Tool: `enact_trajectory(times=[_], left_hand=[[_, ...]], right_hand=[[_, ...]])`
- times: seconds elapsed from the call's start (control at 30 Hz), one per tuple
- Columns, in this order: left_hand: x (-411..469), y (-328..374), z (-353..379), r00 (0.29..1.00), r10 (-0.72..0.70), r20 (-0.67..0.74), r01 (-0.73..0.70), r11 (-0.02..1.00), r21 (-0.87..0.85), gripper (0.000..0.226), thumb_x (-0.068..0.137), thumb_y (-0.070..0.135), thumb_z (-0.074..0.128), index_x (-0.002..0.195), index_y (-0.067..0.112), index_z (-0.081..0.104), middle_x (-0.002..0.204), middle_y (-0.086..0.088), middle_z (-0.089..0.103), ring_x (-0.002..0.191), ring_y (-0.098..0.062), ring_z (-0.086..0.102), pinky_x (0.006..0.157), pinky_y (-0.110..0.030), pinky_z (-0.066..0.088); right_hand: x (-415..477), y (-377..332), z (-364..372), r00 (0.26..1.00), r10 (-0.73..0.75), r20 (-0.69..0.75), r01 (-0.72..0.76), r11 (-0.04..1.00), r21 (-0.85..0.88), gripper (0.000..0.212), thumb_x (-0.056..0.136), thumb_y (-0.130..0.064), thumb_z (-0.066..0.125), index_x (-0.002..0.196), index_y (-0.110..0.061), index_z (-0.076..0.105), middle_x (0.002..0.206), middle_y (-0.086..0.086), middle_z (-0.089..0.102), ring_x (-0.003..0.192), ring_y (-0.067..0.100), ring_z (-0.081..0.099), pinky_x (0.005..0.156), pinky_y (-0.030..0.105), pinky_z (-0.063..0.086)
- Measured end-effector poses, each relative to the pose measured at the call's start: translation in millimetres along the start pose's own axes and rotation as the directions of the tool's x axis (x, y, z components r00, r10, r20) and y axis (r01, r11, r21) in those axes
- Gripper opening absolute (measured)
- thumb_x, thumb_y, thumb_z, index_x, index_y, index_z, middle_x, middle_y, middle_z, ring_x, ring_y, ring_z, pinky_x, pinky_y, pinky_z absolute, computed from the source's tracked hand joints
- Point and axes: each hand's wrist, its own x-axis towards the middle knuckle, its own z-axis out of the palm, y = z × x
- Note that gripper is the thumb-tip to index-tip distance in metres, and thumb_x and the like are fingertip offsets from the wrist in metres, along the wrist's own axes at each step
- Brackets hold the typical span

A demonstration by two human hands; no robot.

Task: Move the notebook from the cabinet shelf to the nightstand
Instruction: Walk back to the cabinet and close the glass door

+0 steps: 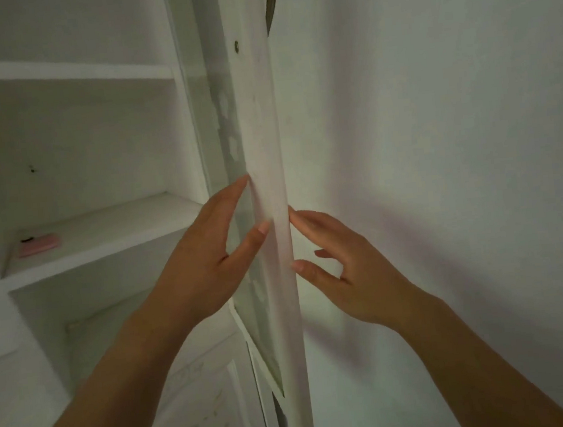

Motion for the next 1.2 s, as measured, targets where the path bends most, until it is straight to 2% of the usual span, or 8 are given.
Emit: enact_trajectory(times=[0.23, 0.33, 0.5, 0.63, 0.73, 0.93, 1.07, 1.2], left_hand=[[-18, -17, -54, 0.992, -0.049, -0.112, 0.054, 0.998, 0.040, 0.060, 0.081, 0.063, 0.036, 0.137, 0.051, 0.019, 0.143, 0.021, 0.031, 0.132, -0.005, 0.034, 0.107, -0.043, 0.035], [-25, -24, -73, 0.993, -0.033, -0.110, 0.040, 0.997, 0.064, 0.053, 0.084, 0.061, 0.038, 0.133, 0.057, 0.018, 0.134, 0.030, 0.031, 0.126, 0.004, 0.034, 0.105, -0.035, 0.035], [-38, -39, -96, 0.992, -0.063, -0.108, 0.071, 0.995, 0.076, 0.052, 0.085, 0.051, 0.039, 0.134, 0.052, 0.020, 0.130, 0.037, 0.029, 0.118, 0.018, 0.031, 0.101, -0.022, 0.032], [-47, -54, -117, 0.988, -0.074, -0.133, 0.088, 0.991, 0.100, 0.053, 0.083, 0.053, 0.042, 0.129, 0.058, 0.019, 0.120, 0.050, 0.022, 0.112, 0.030, 0.026, 0.095, -0.010, 0.027], [-53, -64, -139, 0.982, -0.082, -0.171, 0.108, 0.982, 0.153, 0.053, 0.082, 0.052, 0.044, 0.126, 0.061, 0.016, 0.118, 0.050, 0.021, 0.108, 0.032, 0.026, 0.090, -0.005, 0.026], [-54, -87, -175, 0.959, -0.115, -0.257, 0.177, 0.956, 0.233, 0.065, 0.081, 0.046, 0.048, 0.138, 0.038, 0.018, 0.128, 0.024, 0.032, 0.106, 0.011, 0.036, 0.078, 0.005, 0.030], [-49, -120, -193, 0.938, -0.208, -0.277, 0.280, 0.926, 0.252, 0.072, 0.086, 0.029, 0.056, 0.145, 0.025, 0.015, 0.143, 0.006, 0.038, 0.107, 0.002, 0.041, 0.092, -0.020, 0.038], [-45, -150, -207, 0.931, -0.237, -0.276, 0.310, 0.915, 0.258, 0.073, 0.086, 0.028, 0.059, 0.145, 0.025, 0.016, 0.141, 0.004, 0.041, 0.123, -0.011, 0.044, 0.099, -0.029, 0.039]], right_hand=[[20, -26, 46, 0.995, -0.098, 0.028, 0.094, 0.989, 0.118, 0.061, 0.085, -0.049, 0.049, 0.137, -0.053, 0.017, 0.144, -0.026, 0.026, 0.130, -0.007, 0.028, 0.106, 0.032, 0.039], [32, -35, 63, 0.993, -0.111, 0.044, 0.104, 0.983, 0.151, 0.065, 0.082, -0.055, 0.051, 0.132, -0.062, 0.010, 0.138, -0.040, 0.017, 0.128, -0.013, 0.023, 0.107, 0.032, 0.036], [48, -47, 88, 0.988, -0.124, 0.091, 0.109, 0.982, 0.156, 0.071, 0.079, -0.061, 0.050, 0.135, -0.058, 0.006, 0.138, -0.042, 0.009, 0.129, -0.016, 0.017, 0.108, 0.026, 0.032], [57, -60, 113, 0.986, -0.145, 0.082, 0.133, 0.982, 0.134, 0.072, 0.081, -0.061, 0.047, 0.138, -0.052, 0.003, 0.141, -0.036, 0.012, 0.128, -0.018, 0.014, 0.102, 0.010, 0.021], [71, -73, 136, 0.986, -0.151, 0.071, 0.145, 0.986, 0.083, 0.072, 0.079, -0.069, 0.040, 0.136, -0.055, -0.002, 0.148, -0.028, 0.009, 0.133, -0.010, 0.011, 0.106, 0.017, 0.018], [110, -93, 180, 0.981, -0.189, 0.045, 0.190, 0.981, -0.031, 0.076, 0.084, -0.058, 0.049, 0.135, -0.053, -0.007, 0.152, -0.021, -0.007, 0.133, -0.004, 0.000, 0.105, 0.024, 0.012], [150, -100, 198, 0.976, -0.218, 0.002, 0.218, 0.976, -0.022, 0.086, 0.081, -0.053, 0.058, 0.136, -0.049, -0.008, 0.153, -0.017, -0.012, 0.140, 0.005, -0.004, 0.109, 0.026, 0.013], [182, -109, 216, 0.967, -0.256, 0.007, 0.256, 0.966, -0.044, 0.094, 0.077, -0.055, 0.061, 0.137, -0.046, -0.012, 0.153, -0.015, -0.018, 0.142, 0.010, -0.006, 0.111, 0.032, 0.017]])
